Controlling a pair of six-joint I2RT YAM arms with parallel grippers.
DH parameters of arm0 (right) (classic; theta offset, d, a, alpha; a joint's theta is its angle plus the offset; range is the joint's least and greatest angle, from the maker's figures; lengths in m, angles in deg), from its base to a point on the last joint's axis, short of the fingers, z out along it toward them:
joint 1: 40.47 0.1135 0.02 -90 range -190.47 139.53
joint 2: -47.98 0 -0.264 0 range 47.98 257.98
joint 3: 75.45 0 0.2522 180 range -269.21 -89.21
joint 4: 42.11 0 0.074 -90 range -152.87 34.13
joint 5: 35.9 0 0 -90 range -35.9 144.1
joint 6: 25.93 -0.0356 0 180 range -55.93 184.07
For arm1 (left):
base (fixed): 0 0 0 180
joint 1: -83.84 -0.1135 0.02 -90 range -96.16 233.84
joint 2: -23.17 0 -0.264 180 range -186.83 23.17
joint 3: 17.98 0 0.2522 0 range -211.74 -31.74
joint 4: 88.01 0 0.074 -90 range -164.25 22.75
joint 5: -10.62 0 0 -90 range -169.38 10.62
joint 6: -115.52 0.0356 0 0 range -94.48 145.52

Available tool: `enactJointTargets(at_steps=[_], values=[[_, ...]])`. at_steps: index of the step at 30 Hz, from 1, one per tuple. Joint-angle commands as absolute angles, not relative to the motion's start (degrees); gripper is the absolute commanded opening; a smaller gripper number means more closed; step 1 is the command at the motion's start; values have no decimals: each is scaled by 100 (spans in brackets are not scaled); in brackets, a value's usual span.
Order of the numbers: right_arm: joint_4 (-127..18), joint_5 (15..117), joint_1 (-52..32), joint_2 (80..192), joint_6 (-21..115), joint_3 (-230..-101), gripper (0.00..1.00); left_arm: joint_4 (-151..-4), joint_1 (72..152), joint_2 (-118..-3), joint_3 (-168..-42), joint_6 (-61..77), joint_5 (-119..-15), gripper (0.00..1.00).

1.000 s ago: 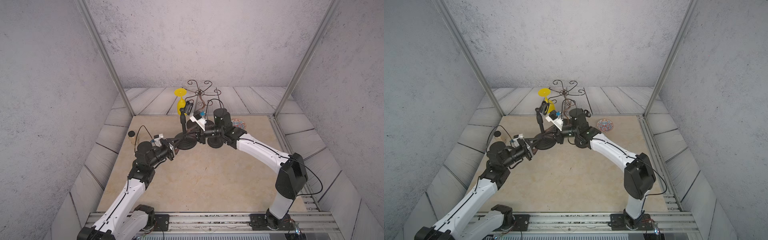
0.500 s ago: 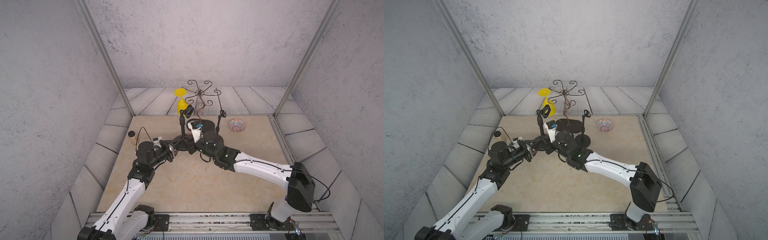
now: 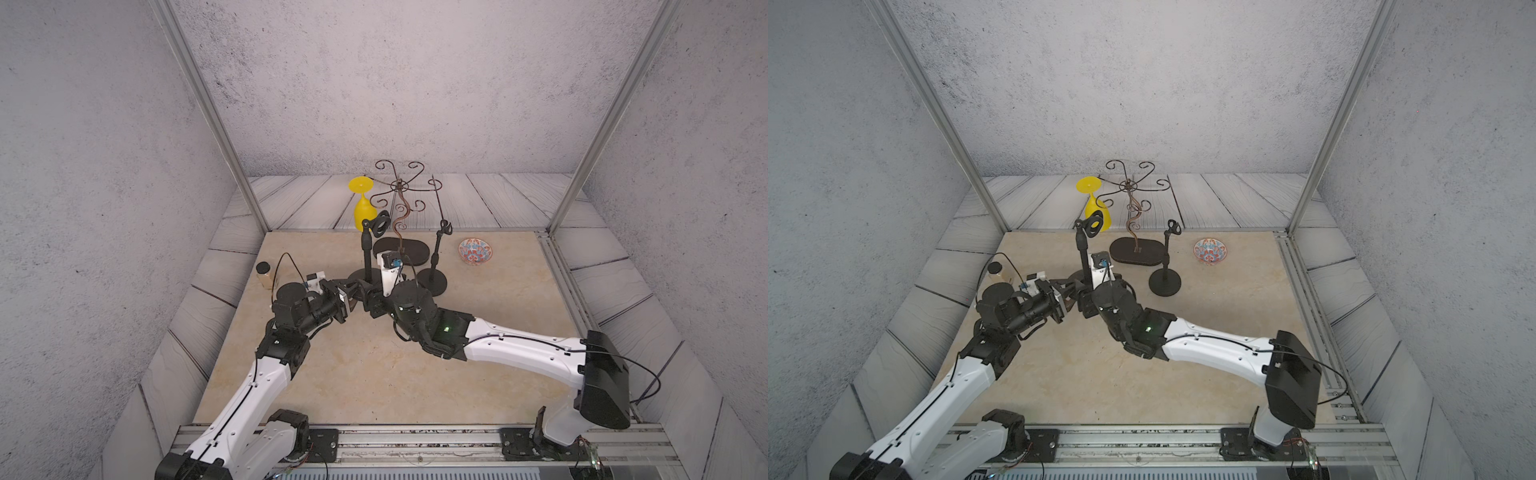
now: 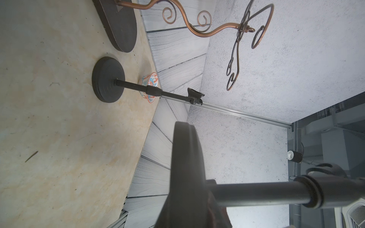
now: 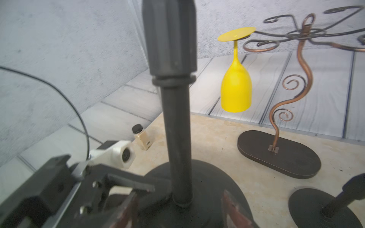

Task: Assemble a microphone stand
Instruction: Screw the microphone stand pole into the microphone stand base.

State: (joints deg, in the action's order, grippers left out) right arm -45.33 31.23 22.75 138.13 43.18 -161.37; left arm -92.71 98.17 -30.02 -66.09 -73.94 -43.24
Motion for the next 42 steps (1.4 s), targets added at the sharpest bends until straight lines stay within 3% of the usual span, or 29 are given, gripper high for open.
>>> enactJointTargets(at_steps=[1,5,10,17,23,31,34,36,38,42], values=[[-4365,5282,1599,13293,4762,-15852,69,-10078,9836,-2836,-6723,-7432,-4140,0],[-4103,8116,610,13363,4893,-15874,69,-10079,9835,-2816,-6703,-7461,-4119,0],[-4745,9724,228,13814,5652,-16555,68,-10089,9839,-2791,-6724,-7473,-4114,0],[-5186,10466,53,14460,5908,-17332,64,-10086,9835,-2775,-6734,-7489,-4119,0],[-5446,10564,49,14963,5912,-17889,55,-10089,9836,-2771,-6760,-7496,-4119,0],[-4783,10683,70,15153,5310,-17927,17,-10089,9835,-2772,-6769,-7492,-4148,0],[-4528,9993,146,14964,5016,-17524,3,-10088,9835,-2759,-6769,-7494,-4150,0],[-4274,9118,296,14722,4826,-17052,0,-10088,9835,-2762,-6769,-7497,-4154,0],[-4225,7742,593,14450,4746,-16620,0,-10102,9835,-2750,-6769,-7500,-4154,0],[-4523,3866,1599,14115,4144,-16288,0,-10088,9826,-2724,-6751,-7495,-4183,0]])
